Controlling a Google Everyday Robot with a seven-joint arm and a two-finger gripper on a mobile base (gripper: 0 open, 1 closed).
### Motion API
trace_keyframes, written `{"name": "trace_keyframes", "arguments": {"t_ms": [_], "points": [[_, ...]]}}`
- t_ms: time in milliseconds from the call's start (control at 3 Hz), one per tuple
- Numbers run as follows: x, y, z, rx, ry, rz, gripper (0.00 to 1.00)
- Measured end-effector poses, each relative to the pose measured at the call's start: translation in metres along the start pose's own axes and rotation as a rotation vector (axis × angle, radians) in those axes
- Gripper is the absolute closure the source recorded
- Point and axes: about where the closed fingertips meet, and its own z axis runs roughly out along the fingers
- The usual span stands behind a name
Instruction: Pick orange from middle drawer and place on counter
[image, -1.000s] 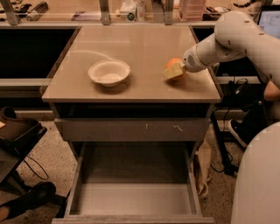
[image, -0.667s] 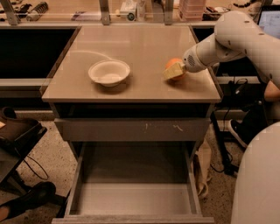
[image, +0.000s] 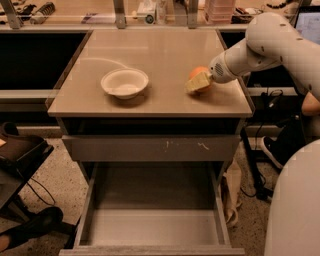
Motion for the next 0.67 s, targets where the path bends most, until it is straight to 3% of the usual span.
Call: {"name": "trace_keyframes", "arguments": {"t_ms": [333, 667], "points": [[0.0000, 0.0000, 0.0000, 0.000, 0.000, 0.000, 0.00], [0.0000, 0.0000, 0.0001, 0.000, 0.000, 0.000, 0.00]]}}
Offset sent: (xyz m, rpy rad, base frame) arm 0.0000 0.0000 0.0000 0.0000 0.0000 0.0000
